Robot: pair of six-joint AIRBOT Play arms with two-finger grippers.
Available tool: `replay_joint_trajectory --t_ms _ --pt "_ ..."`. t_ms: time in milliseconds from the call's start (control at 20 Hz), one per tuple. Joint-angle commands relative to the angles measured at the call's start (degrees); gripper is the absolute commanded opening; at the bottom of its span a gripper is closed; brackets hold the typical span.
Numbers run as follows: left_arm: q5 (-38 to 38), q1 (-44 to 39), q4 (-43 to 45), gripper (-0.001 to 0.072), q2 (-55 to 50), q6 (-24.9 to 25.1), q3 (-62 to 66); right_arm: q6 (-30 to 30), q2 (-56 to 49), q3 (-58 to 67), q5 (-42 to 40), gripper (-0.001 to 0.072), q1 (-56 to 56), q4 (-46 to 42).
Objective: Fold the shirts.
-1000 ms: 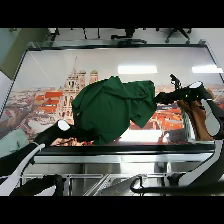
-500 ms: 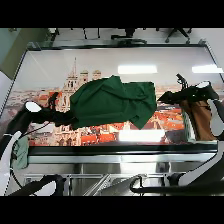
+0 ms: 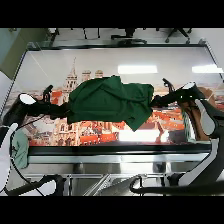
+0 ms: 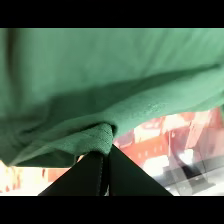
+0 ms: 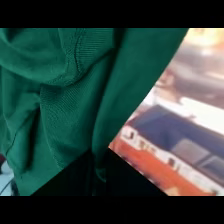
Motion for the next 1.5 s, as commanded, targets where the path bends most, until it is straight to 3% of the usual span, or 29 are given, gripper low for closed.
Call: replay_joint_trajectory --t_ms 0,150,400,700,900,1050,1250,1450 --pt "-0.8 0.1 -0.2 0.0012 0.6 0.2 5.7 -0.9 0.6 0.1 5.7 0.0019 1.9 6.0" --pt "-4.3 0.2 -0.1 0.0012 3.0 0.1 12.2 -2.3 6.8 0.9 6.5 0.0024 0.6 12.1" --pt "-7.9 0.3 -0.2 0.0012 11.7 -0.3 24.2 -2.8 26.2 6.7 6.2 0.0023 -6.7 22.3" --pt "-7.8 0.3 1.5 0.0012 25.4 -0.3 41.4 -4.6 49.9 12.3 -1.5 0.0023 -16.0 22.0" --pt "-7.4 0.3 17.4 0.0012 32.2 -2.0 50.4 -5.4 59.9 15.4 -9.0 0.0022 -20.5 14.3" --pt "-6.9 0.3 28.6 0.0012 34.0 -2.5 49.5 -5.4 60.1 15.4 -9.6 0.0023 -20.6 13.0" --pt "-6.3 -0.6 27.7 0.0012 29.8 -1.8 38.0 -5.7 50.4 12.9 0.8 0.0023 -20.4 24.9" --pt "0.7 -2.0 24.7 0.0012 17.4 1.3 27.1 -10.9 41.3 0.6 -2.6 0.0022 -16.0 26.0"
